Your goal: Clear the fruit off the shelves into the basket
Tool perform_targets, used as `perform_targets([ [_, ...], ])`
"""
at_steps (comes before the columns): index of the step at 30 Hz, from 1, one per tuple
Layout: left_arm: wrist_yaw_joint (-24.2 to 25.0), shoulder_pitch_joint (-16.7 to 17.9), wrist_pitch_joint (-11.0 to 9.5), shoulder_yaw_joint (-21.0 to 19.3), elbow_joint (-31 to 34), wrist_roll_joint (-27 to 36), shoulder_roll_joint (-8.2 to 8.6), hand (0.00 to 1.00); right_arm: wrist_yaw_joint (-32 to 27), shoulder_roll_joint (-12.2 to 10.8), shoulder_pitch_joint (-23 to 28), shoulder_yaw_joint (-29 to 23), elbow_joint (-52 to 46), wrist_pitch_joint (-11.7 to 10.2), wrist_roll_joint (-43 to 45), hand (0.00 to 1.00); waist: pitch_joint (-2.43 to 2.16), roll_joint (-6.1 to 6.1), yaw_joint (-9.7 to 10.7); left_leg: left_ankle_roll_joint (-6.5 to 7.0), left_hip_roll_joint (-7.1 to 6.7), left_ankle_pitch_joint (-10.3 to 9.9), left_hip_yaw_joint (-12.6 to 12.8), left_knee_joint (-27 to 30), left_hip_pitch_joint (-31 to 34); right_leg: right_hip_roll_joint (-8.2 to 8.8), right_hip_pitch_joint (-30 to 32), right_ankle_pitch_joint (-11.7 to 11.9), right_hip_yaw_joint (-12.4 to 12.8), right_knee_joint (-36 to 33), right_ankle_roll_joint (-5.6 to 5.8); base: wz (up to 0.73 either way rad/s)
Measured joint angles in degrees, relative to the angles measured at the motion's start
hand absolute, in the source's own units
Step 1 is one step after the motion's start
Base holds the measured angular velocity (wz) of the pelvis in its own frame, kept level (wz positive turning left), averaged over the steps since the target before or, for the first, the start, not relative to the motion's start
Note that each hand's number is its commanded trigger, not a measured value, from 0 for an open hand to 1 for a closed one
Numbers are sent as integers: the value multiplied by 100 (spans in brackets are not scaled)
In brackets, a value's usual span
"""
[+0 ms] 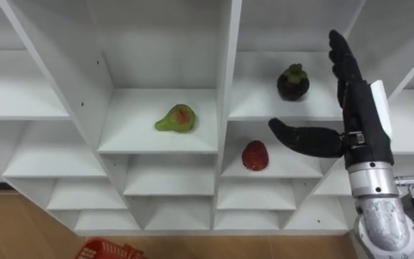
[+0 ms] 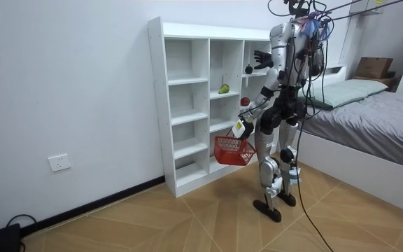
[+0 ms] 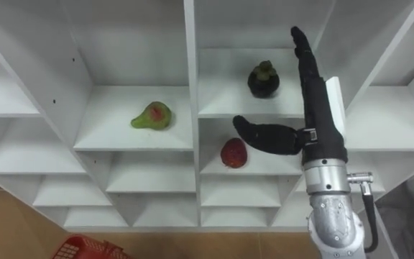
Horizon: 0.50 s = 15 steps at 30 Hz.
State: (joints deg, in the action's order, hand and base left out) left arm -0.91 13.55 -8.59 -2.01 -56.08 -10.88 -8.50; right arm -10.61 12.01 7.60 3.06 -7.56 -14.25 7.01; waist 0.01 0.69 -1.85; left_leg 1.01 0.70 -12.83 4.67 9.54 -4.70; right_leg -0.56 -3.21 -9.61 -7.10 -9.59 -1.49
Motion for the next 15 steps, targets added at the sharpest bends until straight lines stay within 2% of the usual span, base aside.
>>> perform_targets([
  [5, -20, -2, 121, -11, 49, -5, 4, 100, -155, 41, -259, -65, 85, 166, -146, 0, 14, 44, -31, 15, -29, 28, -59, -1, 2, 36, 2, 0, -92, 2, 3, 7],
  [10, -28, 16, 191, -8, 48, -103, 3, 100, -358, 63, -673, -223, 314, 165, -431, 0, 31, 67, -30, 16, -30, 29, -71, -1, -20, 37, -63, 1, -118, 11, 4, 2],
  [15, -105, 51, 197, -8, 47, -103, 5, 100, -459, 65, -752, -222, 314, 165, -708, 0, 35, 67, -31, 14, -28, 30, -86, -1, -30, 38, -85, 0, -158, 15, 4, 2],
])
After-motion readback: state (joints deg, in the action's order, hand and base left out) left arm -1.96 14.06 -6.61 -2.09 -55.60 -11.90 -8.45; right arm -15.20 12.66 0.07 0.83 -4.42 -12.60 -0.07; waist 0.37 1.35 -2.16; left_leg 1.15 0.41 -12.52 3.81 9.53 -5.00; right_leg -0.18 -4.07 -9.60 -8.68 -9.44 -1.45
